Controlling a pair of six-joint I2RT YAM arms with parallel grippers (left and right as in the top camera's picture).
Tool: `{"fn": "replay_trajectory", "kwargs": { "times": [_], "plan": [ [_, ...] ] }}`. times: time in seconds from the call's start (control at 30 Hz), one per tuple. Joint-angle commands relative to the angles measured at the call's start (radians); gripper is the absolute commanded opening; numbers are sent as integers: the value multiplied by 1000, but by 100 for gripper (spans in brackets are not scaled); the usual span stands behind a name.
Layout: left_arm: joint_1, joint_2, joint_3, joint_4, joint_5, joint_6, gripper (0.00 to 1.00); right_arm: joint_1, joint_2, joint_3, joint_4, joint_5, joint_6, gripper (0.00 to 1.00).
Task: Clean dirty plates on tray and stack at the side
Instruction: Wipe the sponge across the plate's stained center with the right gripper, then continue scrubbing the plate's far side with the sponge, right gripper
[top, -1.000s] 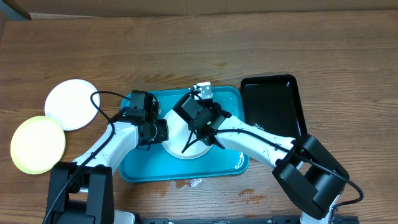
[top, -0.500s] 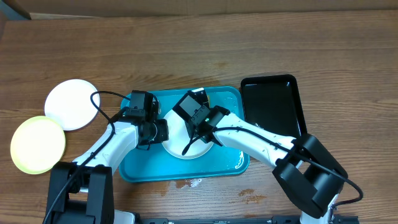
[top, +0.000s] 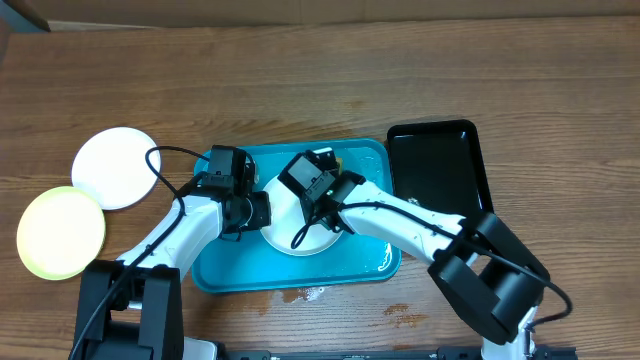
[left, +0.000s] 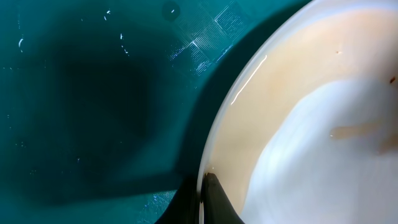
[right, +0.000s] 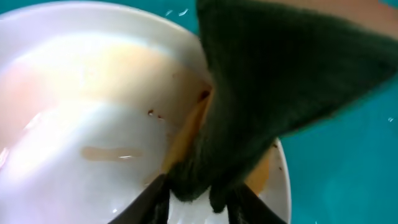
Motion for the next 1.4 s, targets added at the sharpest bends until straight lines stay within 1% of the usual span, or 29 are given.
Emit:
{"fn": "replay_trajectory", "kwargs": {
  "times": [0.0,0.03,0.07,0.1,0.17,0.2,0.33,0.53,0.63,0.77,0.8,0.83,0.87,0.9,0.93,1.0,1.1,1.3,1.37],
  "plan": [
    [-1,44,-38,-26,-60,4,4,-2,42,20,10,18,26,33],
    [-1,44,-38,-26,-60,4,4,-2,43,20,11,19,26,31],
    [-1,44,-38,-26,-60,4,4,-2,43,20,11,19,27,26],
    [-1,44,-38,-26,-60,4,4,-2,43,20,9,20,41,22],
    [-1,44,-38,-26,-60,4,4,-2,43,20,3,37,74,7],
    [-1,44,-38,-26,-60,4,4,-2,45,20,-2,69,94,4],
    [-1,44,-38,-26,-60,5,4,-2,56,20,-5,126,132,4],
    [-1,44,-38,-26,-60,5,4,-2,69,20,-3,126,131,4],
    [-1,44,-38,-26,-60,4,4,-5,69,23,0,126,131,9],
    [-1,44,-38,-26,-60,5,4,-17,65,25,-6,119,131,9],
    [-1,44,-38,-26,-60,5,4,-19,61,27,-11,112,131,13],
    [-1,44,-38,-26,-60,4,4,-21,53,34,-21,103,131,22],
    [-1,44,-38,-26,-60,4,4,-21,44,43,-31,101,131,33],
    [-1,44,-38,-26,-60,4,4,-21,37,50,-38,102,131,39],
    [-1,44,-38,-25,-60,4,4,-21,27,59,-43,102,131,43],
    [-1,44,-38,-26,-60,4,4,-21,11,73,-49,101,131,45],
    [-1,44,-38,-26,-61,4,4,-21,-7,82,-51,90,136,45],
    [-1,44,-38,-26,-60,5,4,-21,10,81,-64,83,229,45],
    [-1,44,-38,-26,-60,4,4,-21,21,81,-63,82,236,45]
  ]
}}
